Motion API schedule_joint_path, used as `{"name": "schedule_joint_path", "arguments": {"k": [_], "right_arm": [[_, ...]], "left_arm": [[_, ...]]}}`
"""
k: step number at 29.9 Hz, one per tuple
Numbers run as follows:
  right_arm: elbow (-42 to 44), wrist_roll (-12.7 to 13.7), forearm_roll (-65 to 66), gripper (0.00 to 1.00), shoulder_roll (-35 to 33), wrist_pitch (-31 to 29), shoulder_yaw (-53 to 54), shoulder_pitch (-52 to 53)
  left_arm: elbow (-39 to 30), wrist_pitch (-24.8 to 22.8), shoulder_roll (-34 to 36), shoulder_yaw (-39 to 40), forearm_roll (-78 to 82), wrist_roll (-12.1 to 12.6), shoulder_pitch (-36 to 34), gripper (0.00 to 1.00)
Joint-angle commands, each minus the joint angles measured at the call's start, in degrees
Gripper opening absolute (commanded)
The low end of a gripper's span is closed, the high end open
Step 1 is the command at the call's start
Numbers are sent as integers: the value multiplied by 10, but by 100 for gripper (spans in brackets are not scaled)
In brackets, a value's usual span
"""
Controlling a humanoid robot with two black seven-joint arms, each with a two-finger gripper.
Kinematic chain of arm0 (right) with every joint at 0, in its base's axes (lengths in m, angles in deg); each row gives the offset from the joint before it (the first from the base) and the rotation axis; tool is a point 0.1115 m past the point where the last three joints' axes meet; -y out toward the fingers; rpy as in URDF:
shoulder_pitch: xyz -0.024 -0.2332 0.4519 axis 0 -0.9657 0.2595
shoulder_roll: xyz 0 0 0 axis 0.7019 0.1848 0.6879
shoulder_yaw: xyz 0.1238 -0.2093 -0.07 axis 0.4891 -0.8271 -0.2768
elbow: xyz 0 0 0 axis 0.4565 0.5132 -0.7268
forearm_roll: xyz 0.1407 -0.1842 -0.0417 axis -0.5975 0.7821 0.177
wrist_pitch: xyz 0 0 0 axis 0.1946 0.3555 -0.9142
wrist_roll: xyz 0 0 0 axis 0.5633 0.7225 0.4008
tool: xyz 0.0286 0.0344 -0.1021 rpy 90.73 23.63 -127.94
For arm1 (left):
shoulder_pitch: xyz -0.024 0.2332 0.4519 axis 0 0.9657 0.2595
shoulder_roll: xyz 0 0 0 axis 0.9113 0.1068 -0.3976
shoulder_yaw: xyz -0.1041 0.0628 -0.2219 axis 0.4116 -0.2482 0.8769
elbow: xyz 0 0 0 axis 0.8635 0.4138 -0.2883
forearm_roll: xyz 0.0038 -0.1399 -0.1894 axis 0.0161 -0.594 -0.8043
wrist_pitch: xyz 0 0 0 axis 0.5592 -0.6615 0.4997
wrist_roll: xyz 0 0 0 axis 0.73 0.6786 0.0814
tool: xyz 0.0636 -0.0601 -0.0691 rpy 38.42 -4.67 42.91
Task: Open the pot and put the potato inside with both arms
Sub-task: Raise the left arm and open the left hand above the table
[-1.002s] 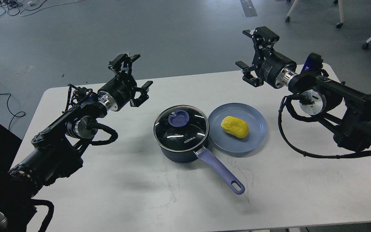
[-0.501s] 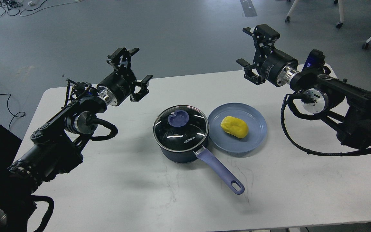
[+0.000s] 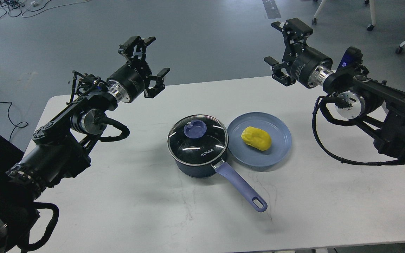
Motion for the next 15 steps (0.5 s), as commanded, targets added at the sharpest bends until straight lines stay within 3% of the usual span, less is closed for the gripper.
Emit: {"name": "schedule_joint_path", "arguments": {"k": [1, 15], "right_arm": [[-3, 1, 1, 100, -1, 0, 0, 0], [-12, 0, 0, 100, -12, 1, 2, 1]], "left_arm": [[0, 1, -2, 1, -2, -1, 8, 98], [0, 4, -2, 4, -3, -5, 7, 98]]}}
